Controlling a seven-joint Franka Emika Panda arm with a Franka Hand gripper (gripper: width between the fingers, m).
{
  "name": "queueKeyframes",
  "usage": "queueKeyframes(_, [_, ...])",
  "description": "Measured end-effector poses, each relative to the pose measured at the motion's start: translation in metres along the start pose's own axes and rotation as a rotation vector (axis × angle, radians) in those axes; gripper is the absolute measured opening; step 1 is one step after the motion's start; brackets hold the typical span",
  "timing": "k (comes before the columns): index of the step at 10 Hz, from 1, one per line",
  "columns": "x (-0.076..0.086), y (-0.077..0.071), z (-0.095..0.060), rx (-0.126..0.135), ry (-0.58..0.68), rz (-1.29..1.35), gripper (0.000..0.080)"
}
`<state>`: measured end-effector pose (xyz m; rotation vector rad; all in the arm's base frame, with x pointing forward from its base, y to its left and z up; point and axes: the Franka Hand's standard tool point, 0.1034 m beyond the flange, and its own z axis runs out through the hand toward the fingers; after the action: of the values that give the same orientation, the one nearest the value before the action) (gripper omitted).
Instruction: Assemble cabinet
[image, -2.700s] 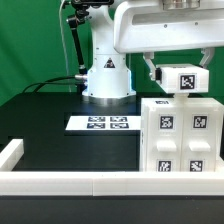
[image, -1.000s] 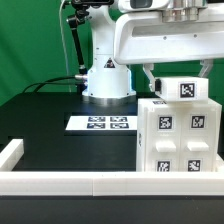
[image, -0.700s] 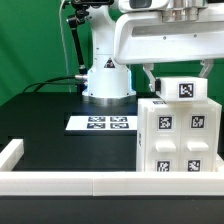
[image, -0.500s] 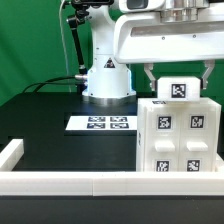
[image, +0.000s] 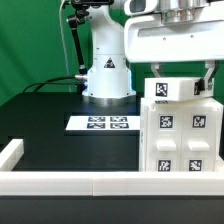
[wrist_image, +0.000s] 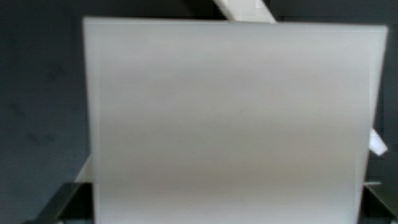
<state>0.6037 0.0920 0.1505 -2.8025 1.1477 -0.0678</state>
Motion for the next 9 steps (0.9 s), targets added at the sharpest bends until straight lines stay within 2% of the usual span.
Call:
queueKeyframes(5, [-0.0008,-0.0024,0.0002,0.006,-0.006,0.338,0.0561])
queueKeyframes(9, [0.0006,-0.0048,0.0009,0.036,-0.013,0.669,0.0561])
